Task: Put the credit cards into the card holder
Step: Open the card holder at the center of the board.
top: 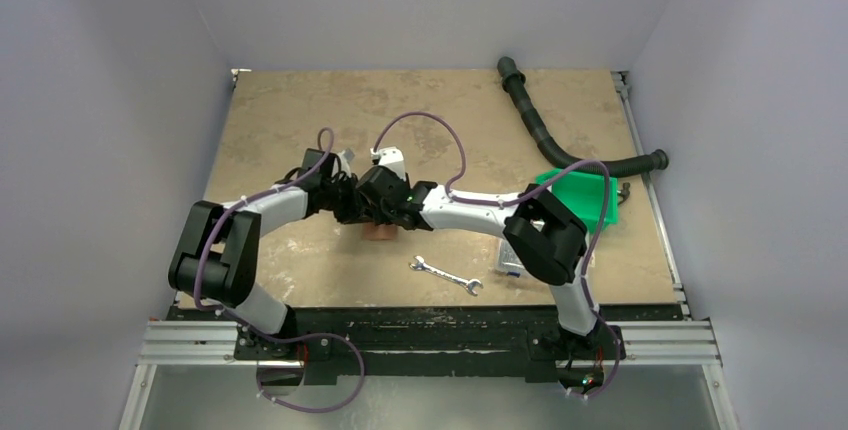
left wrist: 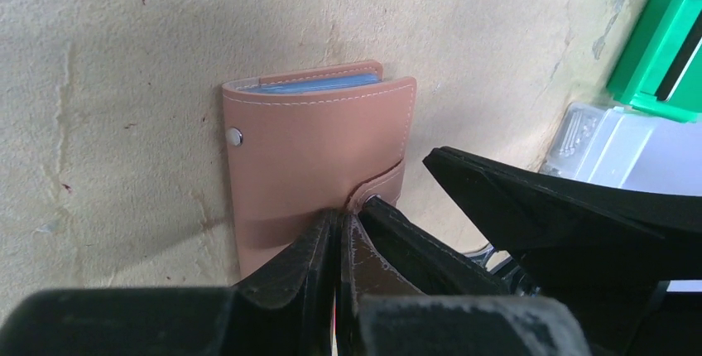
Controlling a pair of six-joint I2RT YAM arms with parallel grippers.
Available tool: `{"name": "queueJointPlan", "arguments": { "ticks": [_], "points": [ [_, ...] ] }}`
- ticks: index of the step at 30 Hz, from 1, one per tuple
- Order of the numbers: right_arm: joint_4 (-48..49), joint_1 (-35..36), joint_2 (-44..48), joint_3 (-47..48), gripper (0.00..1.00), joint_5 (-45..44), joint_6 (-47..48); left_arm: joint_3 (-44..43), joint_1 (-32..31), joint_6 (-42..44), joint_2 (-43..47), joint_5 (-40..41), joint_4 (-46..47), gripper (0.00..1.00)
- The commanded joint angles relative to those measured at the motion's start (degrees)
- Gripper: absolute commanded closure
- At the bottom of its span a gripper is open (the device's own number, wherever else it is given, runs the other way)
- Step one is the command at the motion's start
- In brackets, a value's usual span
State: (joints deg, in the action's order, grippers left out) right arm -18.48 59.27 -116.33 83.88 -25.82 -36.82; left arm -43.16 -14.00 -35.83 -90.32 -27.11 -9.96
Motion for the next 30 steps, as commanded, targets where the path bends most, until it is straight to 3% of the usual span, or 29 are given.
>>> {"name": "queueJointPlan", "arguments": {
  "ticks": [1,9,12,18,24,30],
  "points": [
    [5.29,0.49,-0.3,-1.12,0.5,1.31,0.73,2.99,-0.5,-1.65,-0.54,4.97,0.66,1.0],
    [9.58,0.15,3.08,-5.61,0.48,4.58,2.43,0.24,3.39,0.53,4.12,0.99,-1.56,1.0],
    [11.54,0.15,4.85,-6.96,0.46,4.95,3.42,-1.81,6.16,1.59,1.92,-2.47,-1.64,0.98],
    [11.26,0.39,6.27,-6.88,0.39,2.62,7.37,-2.31,5.03,0.94,-3.64,-9.94,3.06,0.97],
    [11.13,1.14,5.51,-6.14,0.36,3.76,9.16,1.88,2.88,0.08,-2.95,-6.41,4.46,1.0],
    [10.02,1.76,4.44,-7.03,0.45,2.32,8.81,3.43,3.01,-1.02,-4.38,-1.63,3.19,1.0]
  ]
}}
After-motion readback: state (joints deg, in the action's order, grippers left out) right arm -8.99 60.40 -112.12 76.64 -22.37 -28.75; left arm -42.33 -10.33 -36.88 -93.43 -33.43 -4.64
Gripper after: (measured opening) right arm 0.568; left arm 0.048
